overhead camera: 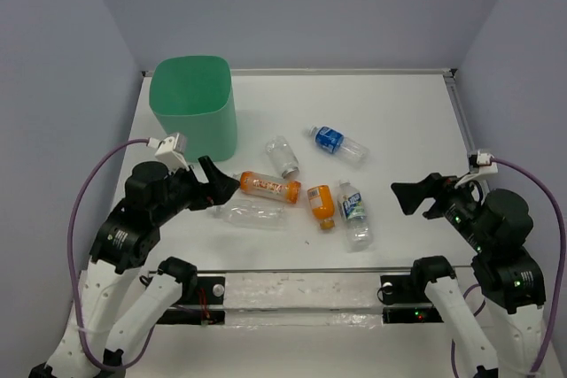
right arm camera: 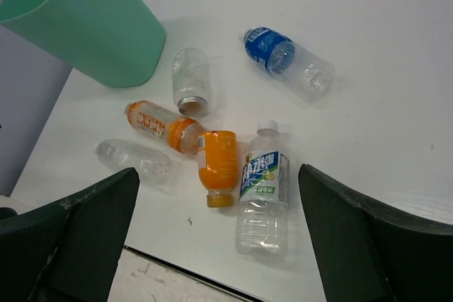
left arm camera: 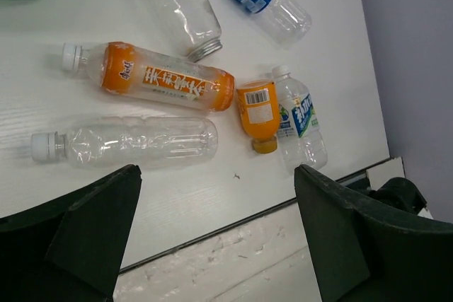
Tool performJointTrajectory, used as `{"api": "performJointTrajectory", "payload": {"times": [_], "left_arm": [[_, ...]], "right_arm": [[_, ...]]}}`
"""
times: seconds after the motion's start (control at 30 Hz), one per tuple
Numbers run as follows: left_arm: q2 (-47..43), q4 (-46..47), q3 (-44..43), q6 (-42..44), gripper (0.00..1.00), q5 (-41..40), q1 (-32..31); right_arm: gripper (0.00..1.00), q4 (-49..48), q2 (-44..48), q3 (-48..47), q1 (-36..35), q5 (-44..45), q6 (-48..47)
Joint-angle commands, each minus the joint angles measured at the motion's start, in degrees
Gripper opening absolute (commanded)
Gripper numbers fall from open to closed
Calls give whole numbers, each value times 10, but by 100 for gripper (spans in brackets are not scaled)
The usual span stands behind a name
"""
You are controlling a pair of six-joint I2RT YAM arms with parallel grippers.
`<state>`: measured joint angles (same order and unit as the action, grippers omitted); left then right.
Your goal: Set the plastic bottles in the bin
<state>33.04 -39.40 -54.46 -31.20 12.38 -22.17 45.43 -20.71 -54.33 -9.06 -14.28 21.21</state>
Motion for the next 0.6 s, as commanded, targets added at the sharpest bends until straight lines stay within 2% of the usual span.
{"api": "performJointTrajectory", "payload": {"times": [0.0,0.13,0.33,0.43,0.53,0.57], "left_arm": [[31,23,24,-1,99,16,-2],[30,70,53,-8,99,66,-3],[49,100,80,-27,99,56,-14],[68,113,74,-37,99,12,-50],[90,146,75,-64,99,-54,-127],[98,155,77,-73,99,-99,-152]], "right_arm": [[100,-18,14,21,1,-31,0],[100,19,30,38,1,-30,5],[100,27,5,48,1,-29,20],[100,21,-27,52,1,-33,21],[100,3,-56,62,1,-34,28],[100,-2,-63,64,1,-32,30]]}}
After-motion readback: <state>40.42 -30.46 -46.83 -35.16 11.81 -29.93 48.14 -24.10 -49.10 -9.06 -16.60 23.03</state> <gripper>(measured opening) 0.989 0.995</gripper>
